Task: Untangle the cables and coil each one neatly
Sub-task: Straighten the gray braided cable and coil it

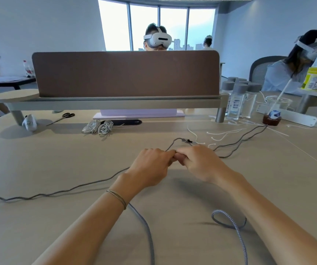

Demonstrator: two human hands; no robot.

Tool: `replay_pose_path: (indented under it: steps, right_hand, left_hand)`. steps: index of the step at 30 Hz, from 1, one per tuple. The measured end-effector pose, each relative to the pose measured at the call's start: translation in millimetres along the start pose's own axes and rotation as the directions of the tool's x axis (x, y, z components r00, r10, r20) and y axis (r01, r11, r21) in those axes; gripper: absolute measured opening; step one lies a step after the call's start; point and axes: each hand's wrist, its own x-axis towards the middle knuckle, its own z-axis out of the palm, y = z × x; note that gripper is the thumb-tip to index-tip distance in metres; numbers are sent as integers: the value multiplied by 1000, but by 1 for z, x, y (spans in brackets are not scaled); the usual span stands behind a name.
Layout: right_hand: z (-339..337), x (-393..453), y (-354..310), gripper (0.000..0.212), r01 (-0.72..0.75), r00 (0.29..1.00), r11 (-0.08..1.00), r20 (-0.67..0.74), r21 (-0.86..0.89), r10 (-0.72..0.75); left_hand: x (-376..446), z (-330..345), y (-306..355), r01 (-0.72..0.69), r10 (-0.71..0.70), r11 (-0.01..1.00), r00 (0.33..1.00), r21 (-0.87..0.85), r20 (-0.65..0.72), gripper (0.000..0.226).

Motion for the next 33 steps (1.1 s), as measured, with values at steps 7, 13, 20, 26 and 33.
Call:
replay_pose_path:
  steps: [7,13,20,26,33]
  right_hand:
    - [-16,-1,33,44,-145,989,988,11,55,145]
    - [-5,-1,12,40,-59,998,998,37,-22,60]
    - [-4,2,22,41,-124,992,991,38,49,122]
    - [10,3,3,38,-68,996,997,57,26,66]
    - [6,3,15,34,-102,994,991,57,85,97]
  left_hand:
    - [-16,-8,-58,168,-170,984,985,-54,-31,24]
    - [-12,-2,-6,-11,9,997,999,-73,-35,30]
    - [-11,-9,-34,147,-151,988,985,-46,-85,18]
    - [-20,-1,-18,48,-56,992,996,-117,-65,25]
    - [-10,0,-32,109,-113,990,992,-85,-47,13]
